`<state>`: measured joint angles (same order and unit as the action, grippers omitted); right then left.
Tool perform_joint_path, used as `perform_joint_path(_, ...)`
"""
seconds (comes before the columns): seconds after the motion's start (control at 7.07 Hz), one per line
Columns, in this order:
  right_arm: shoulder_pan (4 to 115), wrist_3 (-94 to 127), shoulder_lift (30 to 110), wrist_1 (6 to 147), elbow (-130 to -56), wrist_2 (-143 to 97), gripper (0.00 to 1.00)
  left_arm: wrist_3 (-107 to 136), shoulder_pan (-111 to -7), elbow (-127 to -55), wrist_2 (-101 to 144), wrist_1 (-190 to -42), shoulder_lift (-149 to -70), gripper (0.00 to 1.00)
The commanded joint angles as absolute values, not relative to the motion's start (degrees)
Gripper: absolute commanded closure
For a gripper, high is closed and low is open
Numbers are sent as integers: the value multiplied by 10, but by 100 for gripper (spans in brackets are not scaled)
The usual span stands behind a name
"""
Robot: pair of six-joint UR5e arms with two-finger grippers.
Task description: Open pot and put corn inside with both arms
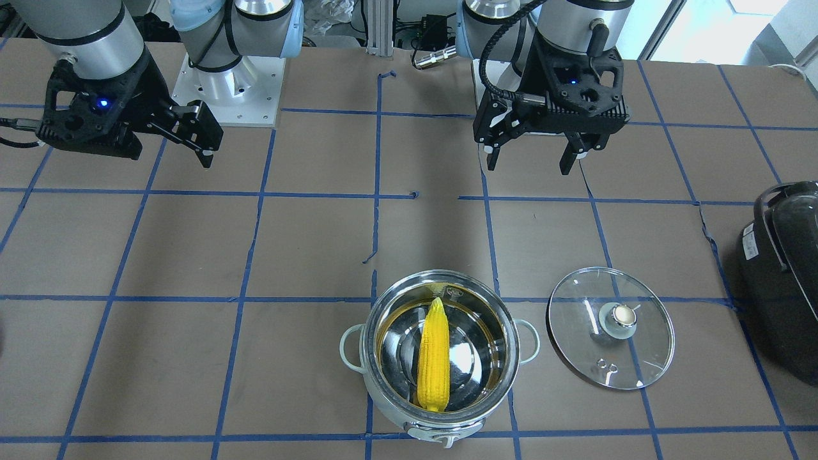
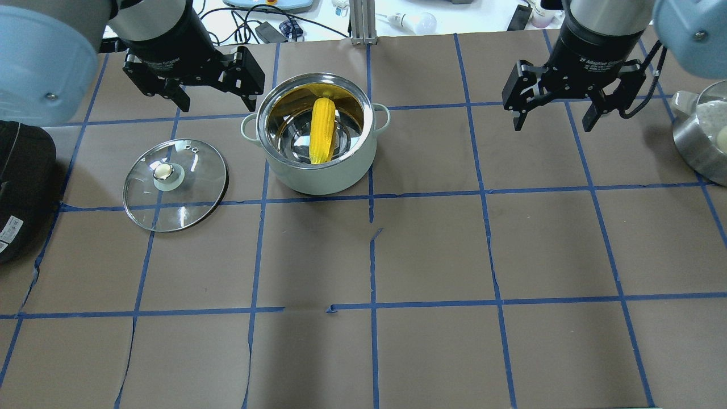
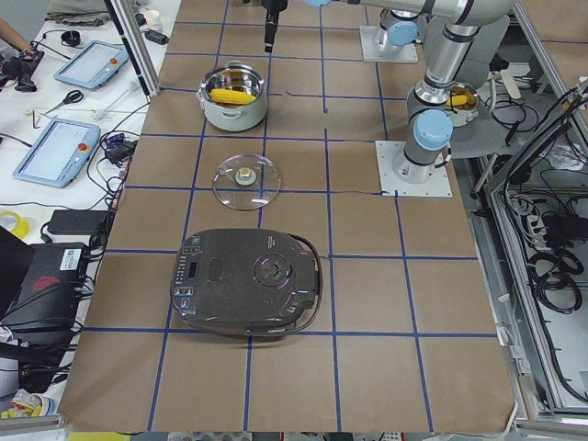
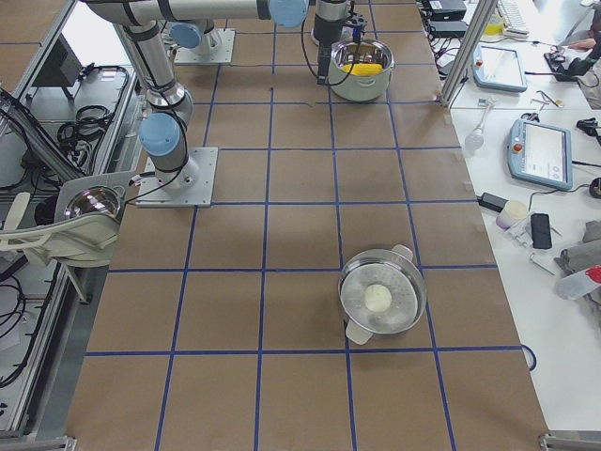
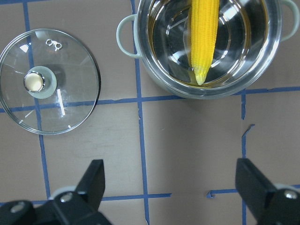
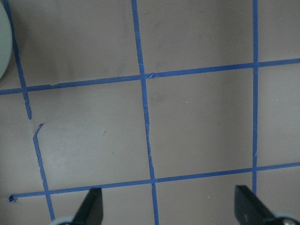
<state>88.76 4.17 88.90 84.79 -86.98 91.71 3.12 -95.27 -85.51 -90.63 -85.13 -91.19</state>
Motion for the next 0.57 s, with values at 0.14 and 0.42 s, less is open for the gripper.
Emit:
perform_joint_path(0.14, 888, 42, 891, 847, -871, 916, 0, 29, -940, -855, -905, -851, -912, 0)
perform_joint_path(0.42, 889, 44, 890, 852, -872, 912, 0, 29, -941, -855, -908, -852, -911, 0)
